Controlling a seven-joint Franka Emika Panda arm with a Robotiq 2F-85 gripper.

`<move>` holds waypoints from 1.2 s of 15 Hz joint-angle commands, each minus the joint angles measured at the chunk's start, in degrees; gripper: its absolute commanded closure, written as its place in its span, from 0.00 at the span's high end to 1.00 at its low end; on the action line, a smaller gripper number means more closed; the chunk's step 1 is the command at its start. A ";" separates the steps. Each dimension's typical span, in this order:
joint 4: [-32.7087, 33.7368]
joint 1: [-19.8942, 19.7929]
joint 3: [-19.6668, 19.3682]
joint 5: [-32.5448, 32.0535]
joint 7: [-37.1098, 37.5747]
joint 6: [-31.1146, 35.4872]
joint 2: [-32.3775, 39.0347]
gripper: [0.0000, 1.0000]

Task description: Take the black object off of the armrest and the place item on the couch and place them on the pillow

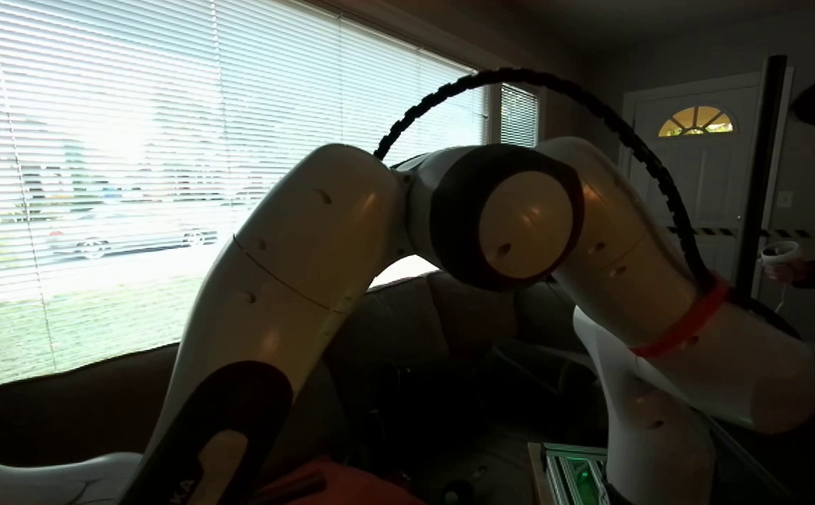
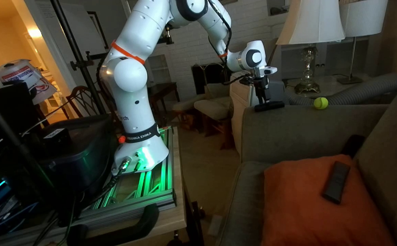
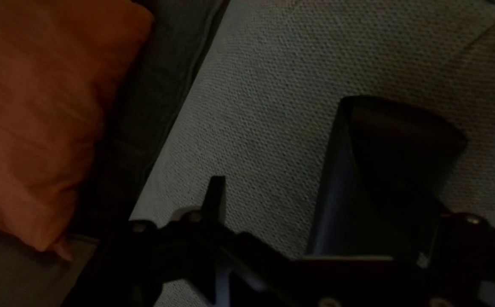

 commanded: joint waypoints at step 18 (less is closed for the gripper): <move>1.30 5.92 -5.61 -0.52 9.18 17.90 7.99 0.58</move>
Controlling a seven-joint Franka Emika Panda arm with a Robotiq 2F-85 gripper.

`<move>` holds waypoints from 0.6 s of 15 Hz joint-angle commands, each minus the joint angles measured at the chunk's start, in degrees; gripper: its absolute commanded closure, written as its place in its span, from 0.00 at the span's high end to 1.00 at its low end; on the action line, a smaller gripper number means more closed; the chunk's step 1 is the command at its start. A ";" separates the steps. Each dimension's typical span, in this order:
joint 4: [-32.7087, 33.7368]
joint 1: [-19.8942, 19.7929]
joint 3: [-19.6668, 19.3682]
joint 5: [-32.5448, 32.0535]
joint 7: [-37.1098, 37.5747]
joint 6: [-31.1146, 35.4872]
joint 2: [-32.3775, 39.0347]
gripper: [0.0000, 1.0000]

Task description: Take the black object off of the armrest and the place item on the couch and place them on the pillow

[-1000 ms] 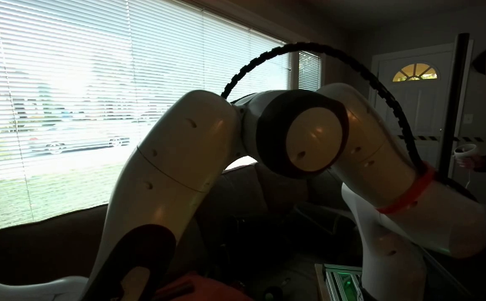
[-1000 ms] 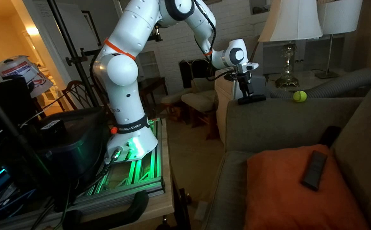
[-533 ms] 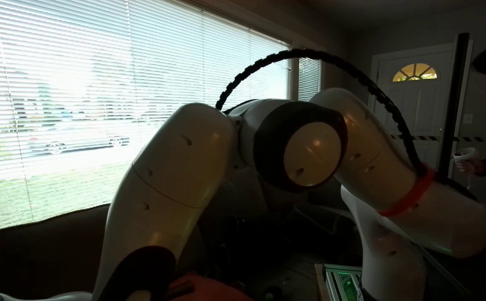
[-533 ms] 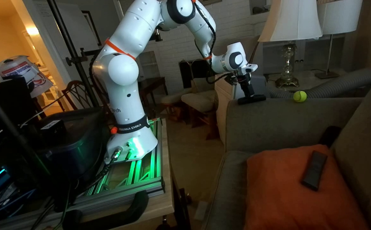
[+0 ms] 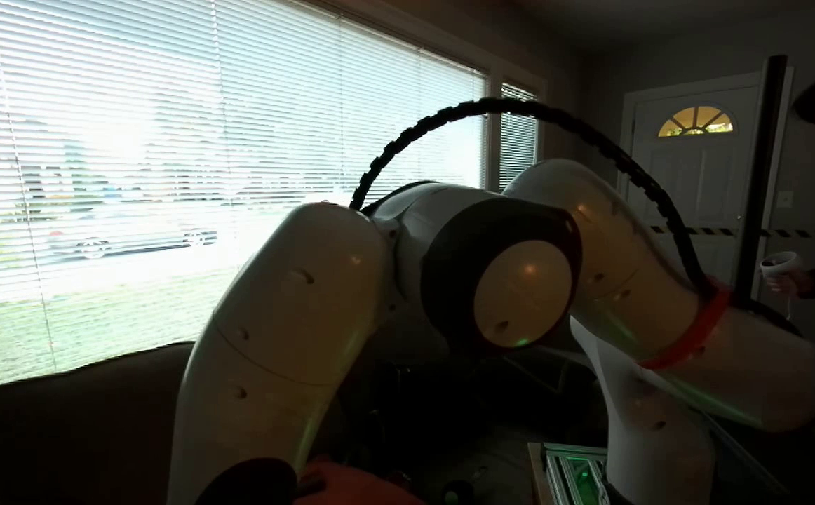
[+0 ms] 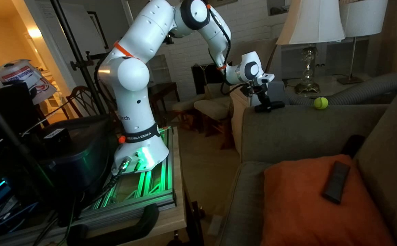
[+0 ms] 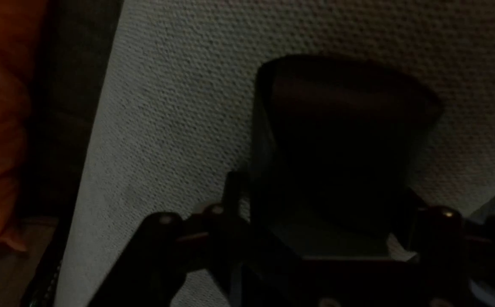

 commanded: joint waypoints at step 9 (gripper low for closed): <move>-7.28 3.76 -5.95 -1.52 2.68 -4.40 -7.16 0.19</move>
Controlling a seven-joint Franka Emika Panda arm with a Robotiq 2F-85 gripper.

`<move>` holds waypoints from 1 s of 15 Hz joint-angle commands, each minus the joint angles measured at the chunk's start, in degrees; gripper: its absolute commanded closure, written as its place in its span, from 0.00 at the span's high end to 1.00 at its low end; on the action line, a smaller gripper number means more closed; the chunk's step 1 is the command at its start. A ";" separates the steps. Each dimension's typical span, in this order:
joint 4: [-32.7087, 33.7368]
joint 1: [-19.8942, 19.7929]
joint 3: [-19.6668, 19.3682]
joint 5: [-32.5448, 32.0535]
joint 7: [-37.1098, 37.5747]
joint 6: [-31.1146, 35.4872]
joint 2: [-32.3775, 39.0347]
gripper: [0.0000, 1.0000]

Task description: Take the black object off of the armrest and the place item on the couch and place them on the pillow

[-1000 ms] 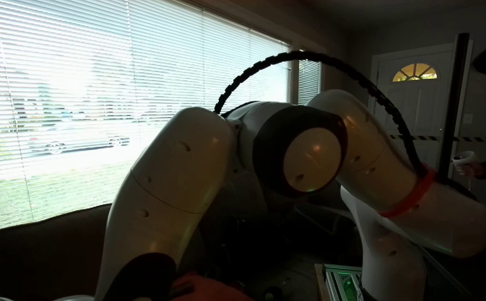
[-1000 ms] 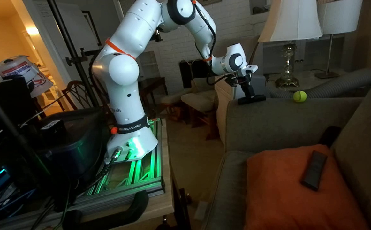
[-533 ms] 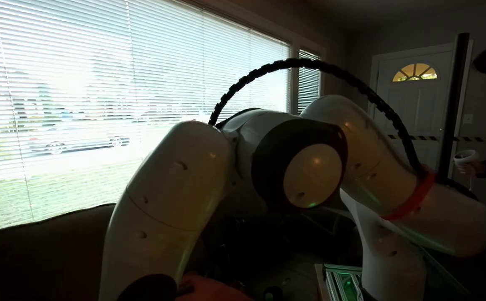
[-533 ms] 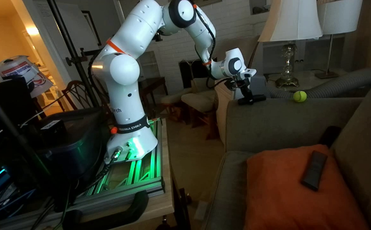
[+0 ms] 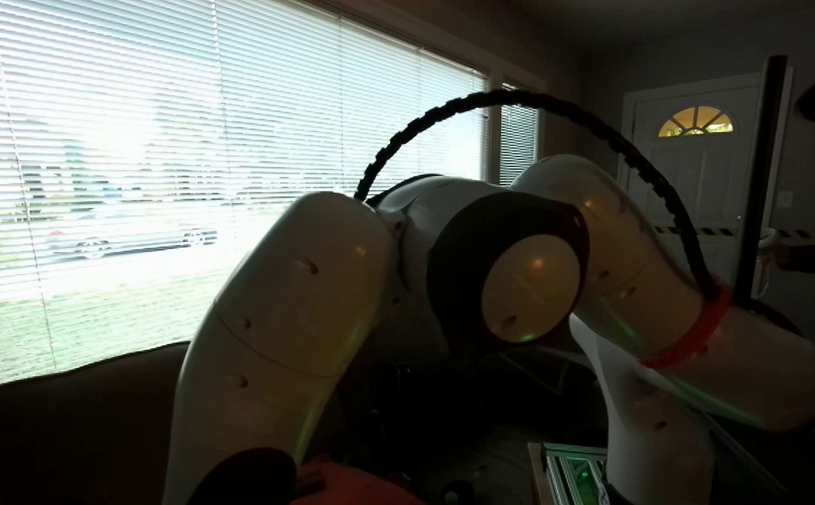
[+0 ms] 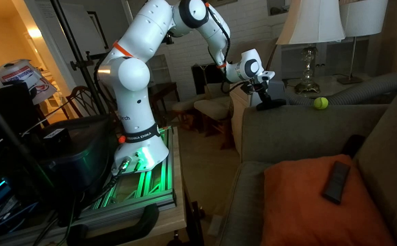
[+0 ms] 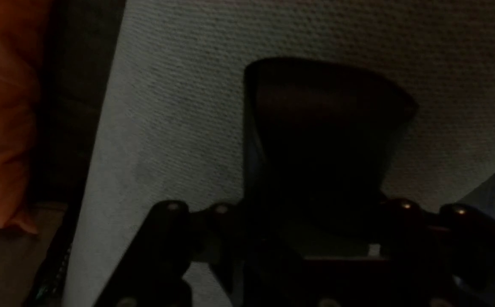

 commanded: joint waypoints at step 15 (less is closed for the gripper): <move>-36.73 -6.59 -4.22 -24.10 28.05 -8.10 -32.56 0.41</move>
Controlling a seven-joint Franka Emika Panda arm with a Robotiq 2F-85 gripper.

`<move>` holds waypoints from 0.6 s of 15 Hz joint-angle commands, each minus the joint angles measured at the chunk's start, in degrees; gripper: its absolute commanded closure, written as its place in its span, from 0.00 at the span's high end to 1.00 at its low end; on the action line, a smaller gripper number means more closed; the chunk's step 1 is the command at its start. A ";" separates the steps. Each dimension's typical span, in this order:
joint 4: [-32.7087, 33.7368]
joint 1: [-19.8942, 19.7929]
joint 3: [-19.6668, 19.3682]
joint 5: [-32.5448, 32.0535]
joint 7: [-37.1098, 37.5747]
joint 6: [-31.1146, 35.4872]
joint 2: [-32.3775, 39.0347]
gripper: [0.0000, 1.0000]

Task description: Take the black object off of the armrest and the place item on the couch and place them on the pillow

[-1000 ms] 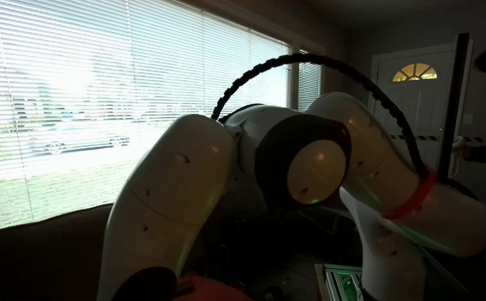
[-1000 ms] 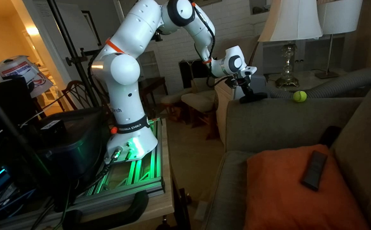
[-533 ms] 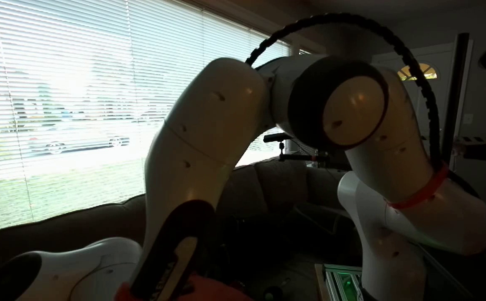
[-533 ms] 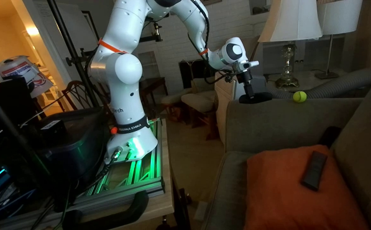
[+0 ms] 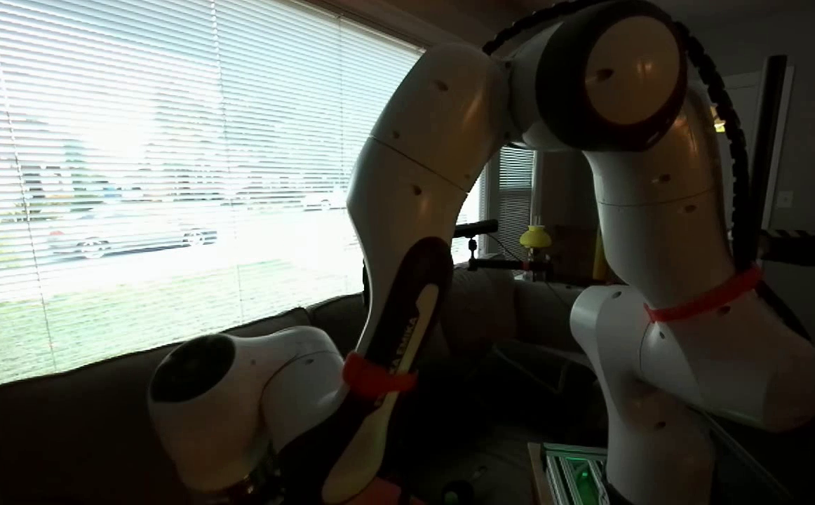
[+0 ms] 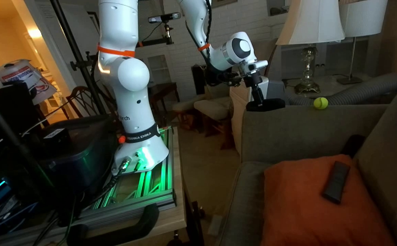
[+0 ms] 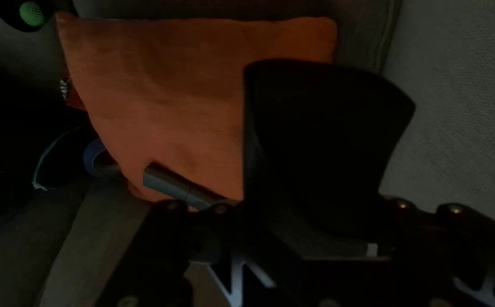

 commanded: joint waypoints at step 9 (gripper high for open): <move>-3.67 -16.36 6.11 -7.15 0.27 5.22 -2.32 0.16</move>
